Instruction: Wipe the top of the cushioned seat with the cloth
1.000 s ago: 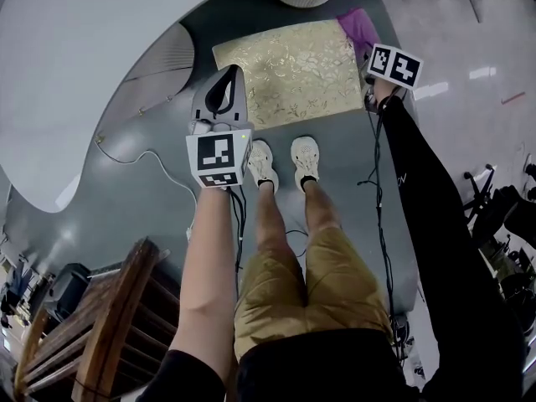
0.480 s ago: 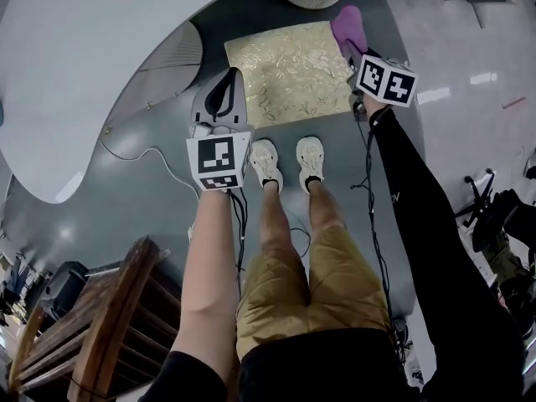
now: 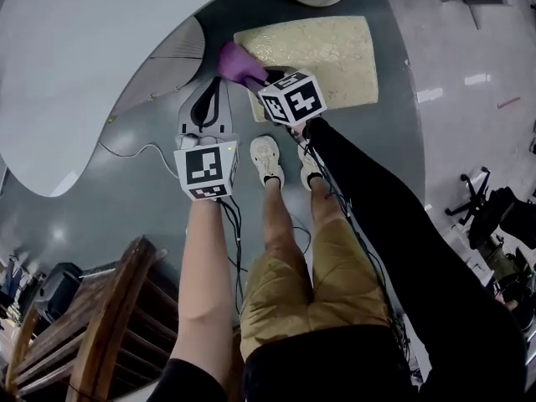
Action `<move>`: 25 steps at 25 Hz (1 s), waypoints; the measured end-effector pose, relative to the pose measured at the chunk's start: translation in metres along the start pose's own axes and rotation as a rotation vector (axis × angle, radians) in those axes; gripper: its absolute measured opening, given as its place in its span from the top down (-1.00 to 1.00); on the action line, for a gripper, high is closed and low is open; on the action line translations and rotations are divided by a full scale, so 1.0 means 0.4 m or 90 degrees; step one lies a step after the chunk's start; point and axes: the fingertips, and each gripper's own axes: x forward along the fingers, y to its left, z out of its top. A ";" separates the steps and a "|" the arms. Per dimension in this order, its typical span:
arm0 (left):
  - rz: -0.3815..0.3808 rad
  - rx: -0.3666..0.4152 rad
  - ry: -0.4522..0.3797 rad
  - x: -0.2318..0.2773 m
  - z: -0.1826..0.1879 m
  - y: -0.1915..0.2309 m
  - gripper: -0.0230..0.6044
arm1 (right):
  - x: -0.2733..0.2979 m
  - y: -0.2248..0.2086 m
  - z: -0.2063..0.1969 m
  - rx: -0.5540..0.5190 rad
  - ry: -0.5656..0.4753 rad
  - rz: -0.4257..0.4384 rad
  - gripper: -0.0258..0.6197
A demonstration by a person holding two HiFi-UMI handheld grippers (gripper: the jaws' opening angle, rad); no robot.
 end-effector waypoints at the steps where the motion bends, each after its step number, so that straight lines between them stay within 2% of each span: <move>1: 0.002 -0.003 0.002 -0.007 -0.007 0.009 0.92 | 0.021 0.001 -0.022 0.002 0.021 -0.012 0.68; 4: 0.004 -0.008 0.004 -0.019 -0.027 0.031 0.92 | 0.051 -0.010 -0.051 0.007 0.041 -0.051 0.68; 9: 0.000 -0.019 0.007 -0.022 -0.035 0.031 0.92 | 0.024 -0.074 -0.049 0.030 0.024 -0.117 0.68; 15: -0.023 -0.007 0.005 -0.005 -0.017 -0.008 0.92 | -0.089 -0.218 -0.039 0.089 -0.020 -0.203 0.68; 25: -0.073 0.005 -0.002 0.058 0.025 -0.121 0.92 | -0.357 -0.540 -0.096 0.213 -0.078 -0.360 0.68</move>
